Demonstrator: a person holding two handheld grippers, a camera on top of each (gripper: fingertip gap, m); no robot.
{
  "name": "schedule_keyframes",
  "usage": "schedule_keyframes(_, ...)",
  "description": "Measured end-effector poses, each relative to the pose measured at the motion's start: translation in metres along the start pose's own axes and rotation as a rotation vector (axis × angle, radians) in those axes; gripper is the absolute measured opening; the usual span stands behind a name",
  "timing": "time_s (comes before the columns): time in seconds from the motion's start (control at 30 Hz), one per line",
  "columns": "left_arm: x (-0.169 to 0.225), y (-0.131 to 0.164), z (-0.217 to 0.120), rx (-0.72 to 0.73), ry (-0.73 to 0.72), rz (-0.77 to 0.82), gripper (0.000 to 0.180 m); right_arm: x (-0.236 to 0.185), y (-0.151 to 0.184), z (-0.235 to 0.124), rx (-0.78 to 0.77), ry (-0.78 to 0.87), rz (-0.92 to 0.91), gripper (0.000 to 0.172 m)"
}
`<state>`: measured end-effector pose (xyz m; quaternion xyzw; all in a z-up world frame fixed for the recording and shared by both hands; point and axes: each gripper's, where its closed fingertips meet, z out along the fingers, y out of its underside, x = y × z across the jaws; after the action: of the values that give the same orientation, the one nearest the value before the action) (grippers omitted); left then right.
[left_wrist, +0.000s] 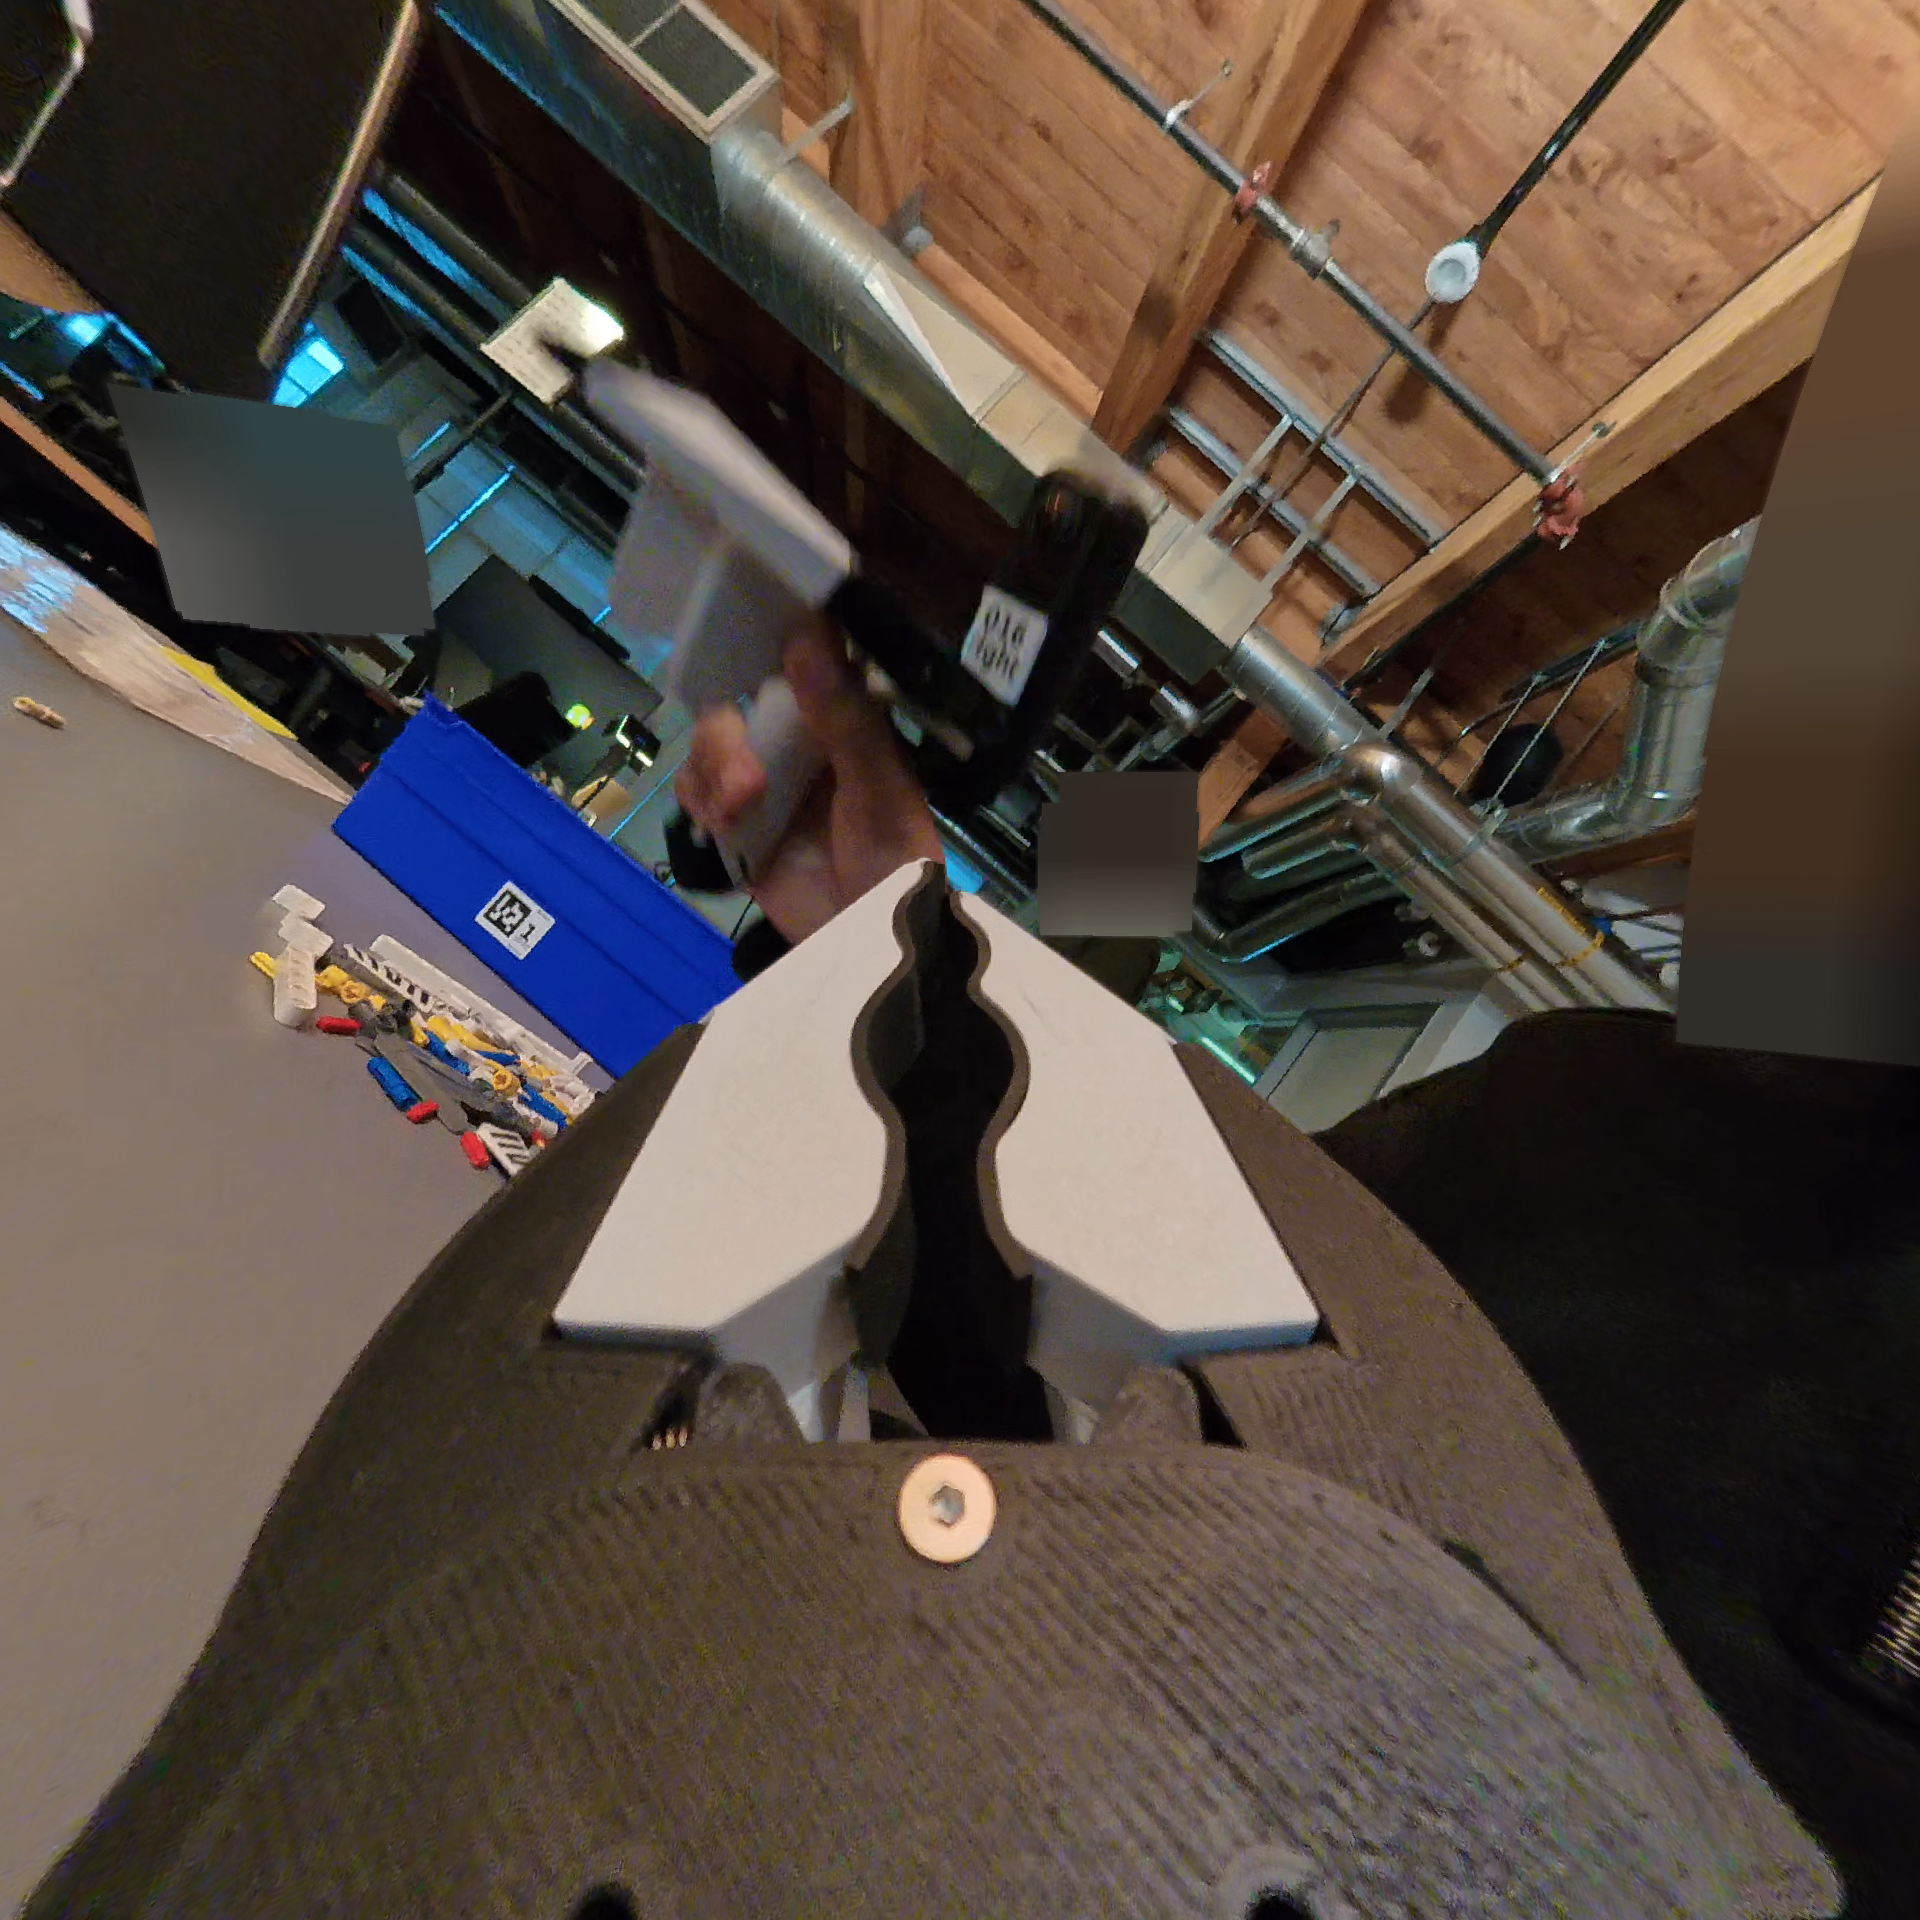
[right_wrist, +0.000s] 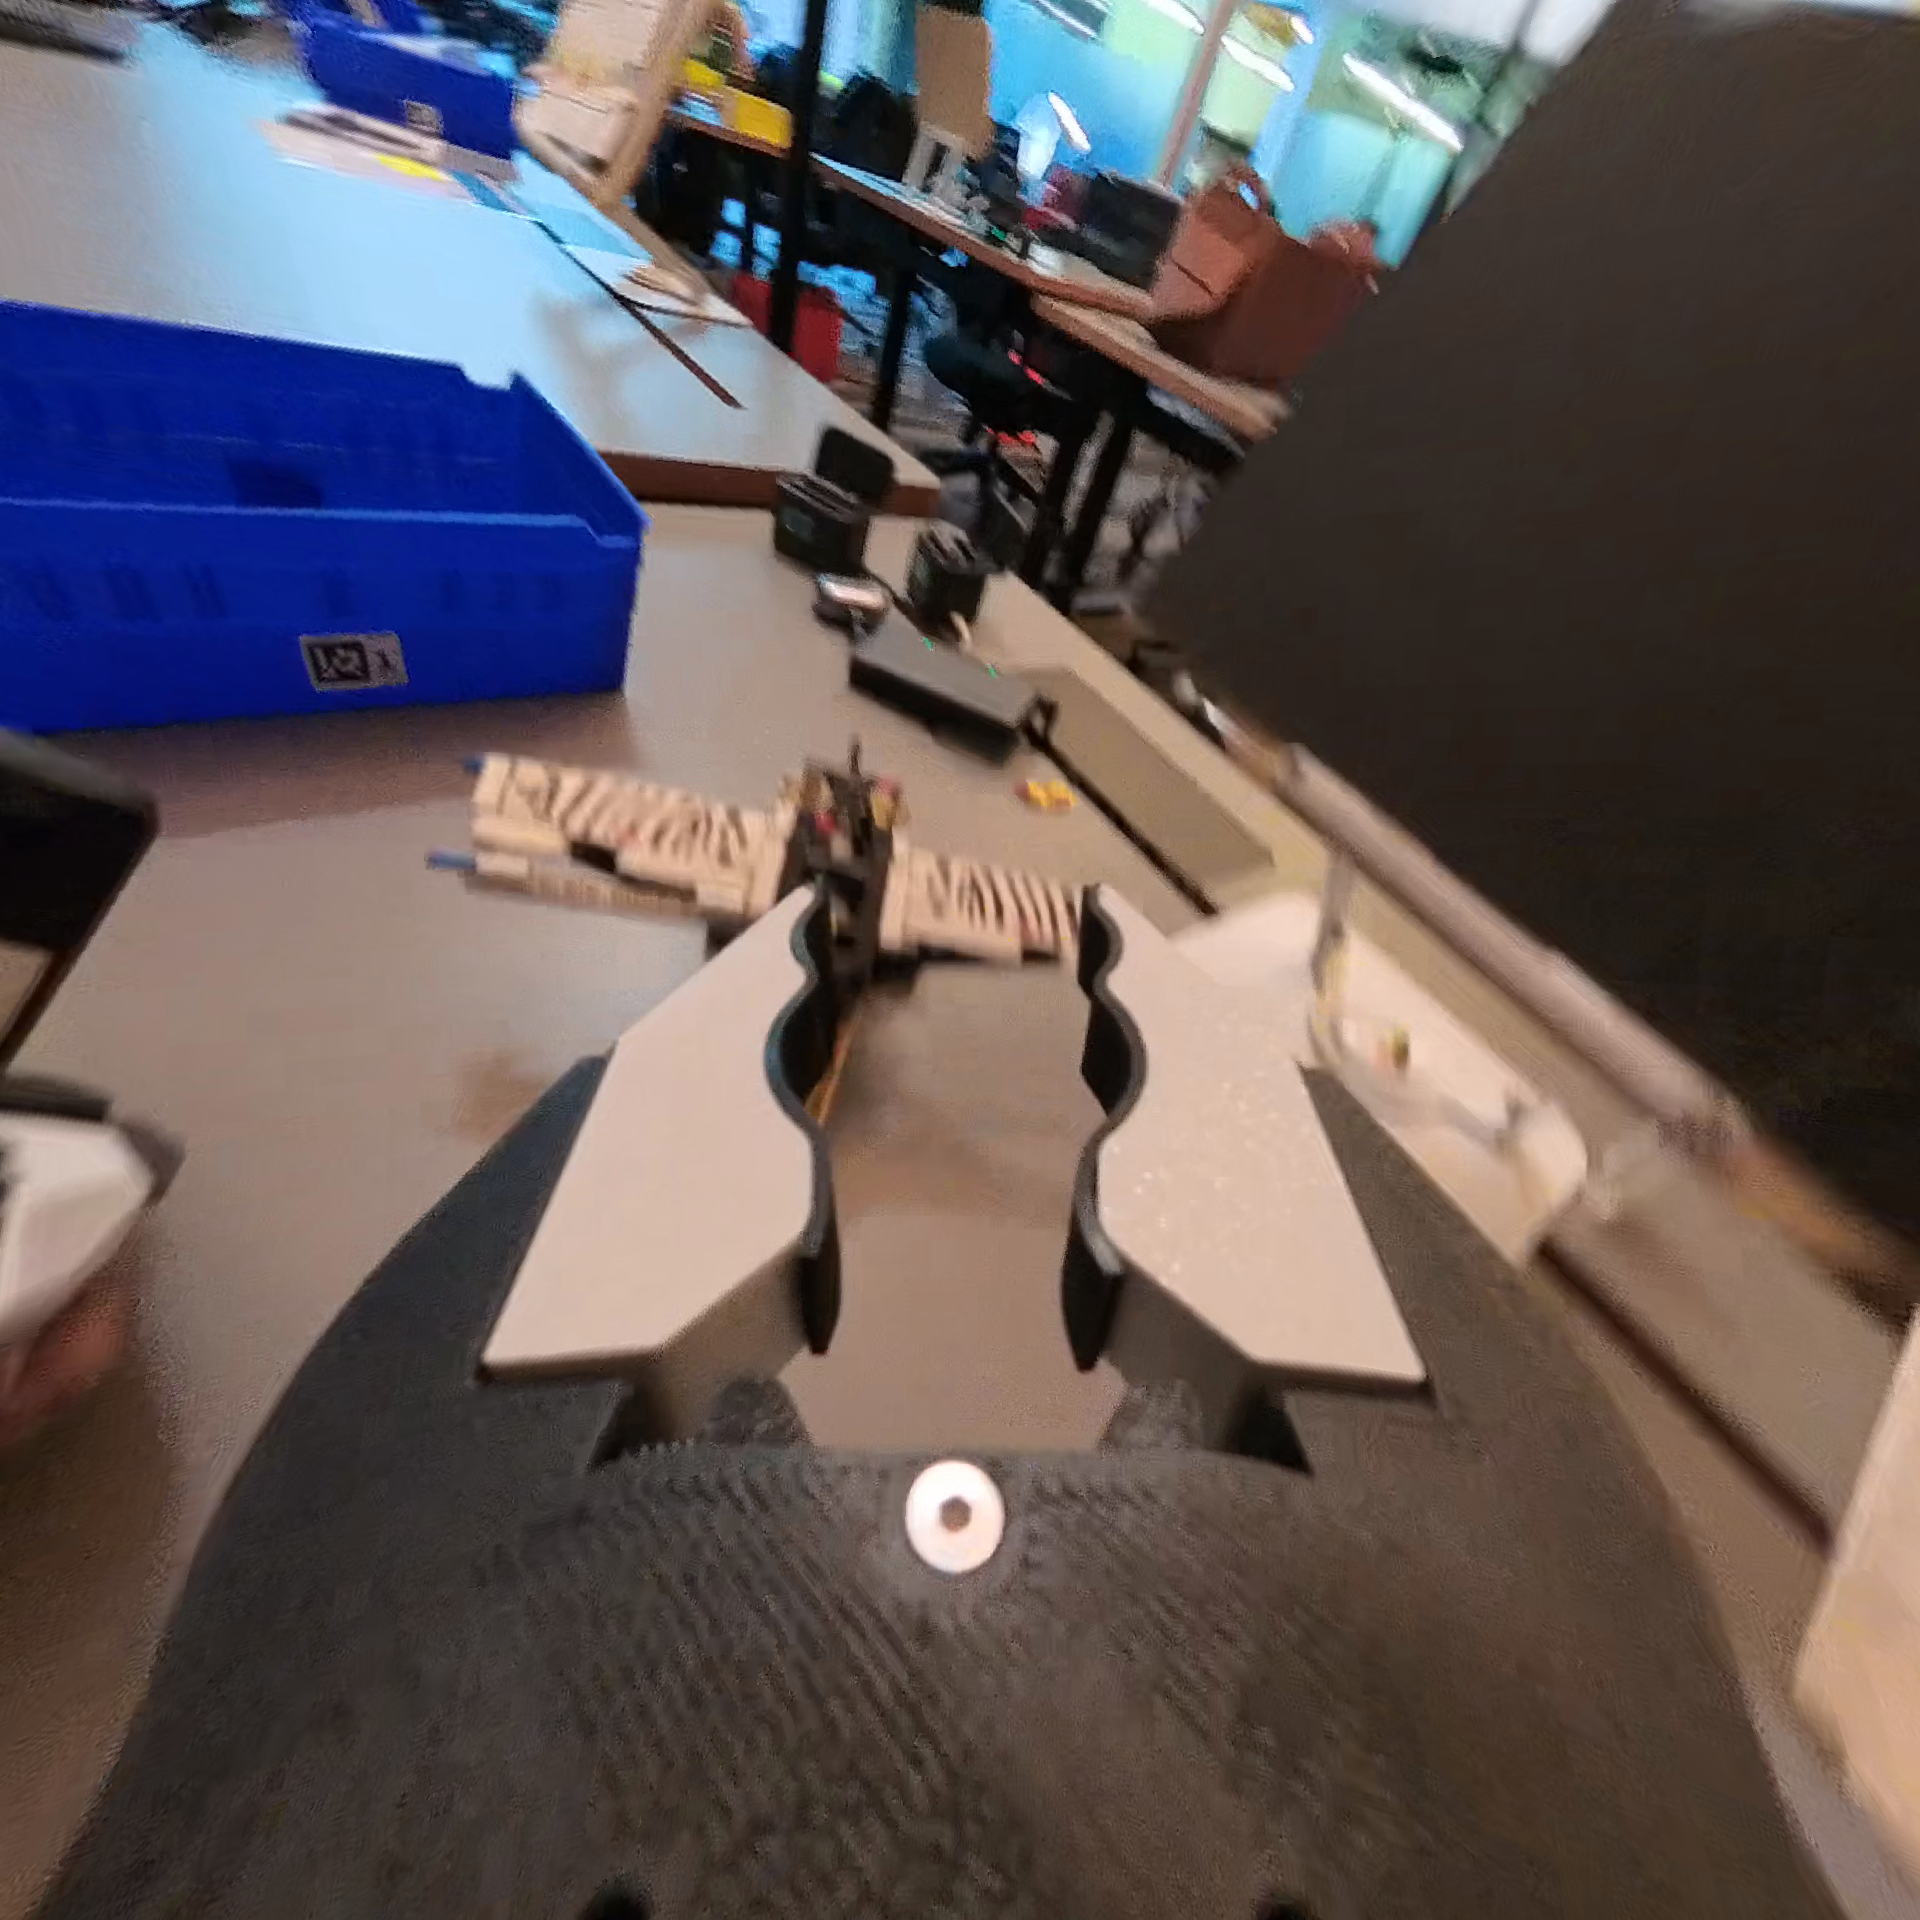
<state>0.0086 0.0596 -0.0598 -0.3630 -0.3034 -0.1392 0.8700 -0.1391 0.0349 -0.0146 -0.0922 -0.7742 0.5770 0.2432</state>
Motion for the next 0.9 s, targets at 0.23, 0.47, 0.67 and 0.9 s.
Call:
schedule_keyframes(0.23, 0.004, -0.023, -0.019, 0.052, -0.100, 0.182, 0.000, -0.024, -0.037, 0.194, -0.233, -0.275, -0.031, 0.035)
schedule_keyframes(0.47, -0.010, -0.058, -0.045, -0.050, -0.381, 0.623, 0.000, 0.003, 0.060, 0.332, -0.833, -0.214, -0.008, 0.051)
schedule_keyframes(0.67, -0.012, -0.069, -0.055, -0.010, -0.389, 0.583, 0.000, 0.041, 0.098, 0.360, -1.235, -0.109, -0.571, 0.053)
schedule_keyframes(0.9, -0.017, -0.088, -0.074, 0.044, -0.418, 0.518, 0.000, 0.048, 0.110, 0.373, -1.292, -0.457, -1.570, 0.041)
